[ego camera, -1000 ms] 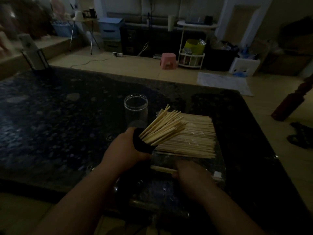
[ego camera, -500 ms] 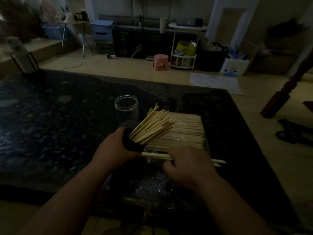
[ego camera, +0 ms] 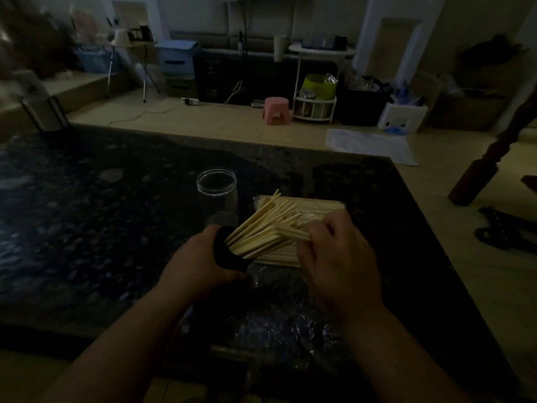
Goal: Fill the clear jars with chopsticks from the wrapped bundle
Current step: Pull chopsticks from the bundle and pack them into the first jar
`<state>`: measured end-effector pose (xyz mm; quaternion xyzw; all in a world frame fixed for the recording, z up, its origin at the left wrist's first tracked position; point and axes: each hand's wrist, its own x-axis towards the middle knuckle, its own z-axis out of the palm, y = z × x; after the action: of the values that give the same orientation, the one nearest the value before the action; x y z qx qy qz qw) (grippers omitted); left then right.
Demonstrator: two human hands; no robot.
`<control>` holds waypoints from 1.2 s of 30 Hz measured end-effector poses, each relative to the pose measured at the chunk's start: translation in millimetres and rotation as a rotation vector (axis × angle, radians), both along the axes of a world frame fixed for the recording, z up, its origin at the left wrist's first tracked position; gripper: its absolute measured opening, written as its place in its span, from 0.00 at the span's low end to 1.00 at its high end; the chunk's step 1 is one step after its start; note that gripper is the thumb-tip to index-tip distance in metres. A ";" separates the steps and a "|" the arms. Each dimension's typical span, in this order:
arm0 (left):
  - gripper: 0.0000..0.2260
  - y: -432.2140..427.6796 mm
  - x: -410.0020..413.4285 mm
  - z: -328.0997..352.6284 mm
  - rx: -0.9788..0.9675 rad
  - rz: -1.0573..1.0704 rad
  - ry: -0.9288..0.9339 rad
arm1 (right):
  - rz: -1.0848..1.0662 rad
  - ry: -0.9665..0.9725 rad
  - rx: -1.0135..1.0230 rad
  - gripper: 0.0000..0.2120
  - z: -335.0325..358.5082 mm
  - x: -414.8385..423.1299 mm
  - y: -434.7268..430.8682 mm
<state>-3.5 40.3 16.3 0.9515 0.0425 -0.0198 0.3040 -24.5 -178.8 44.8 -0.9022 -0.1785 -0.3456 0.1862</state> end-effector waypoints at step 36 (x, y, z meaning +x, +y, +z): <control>0.45 8.0 7.9 -9.3 0.069 -0.158 -0.009 | 0.051 0.510 1.011 0.10 -11.8 20.9 8.7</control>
<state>4.3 48.4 7.0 0.9619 -0.0335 -0.0379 0.2687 -3.6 -170.0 33.0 -0.7513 0.0380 -0.1546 0.6405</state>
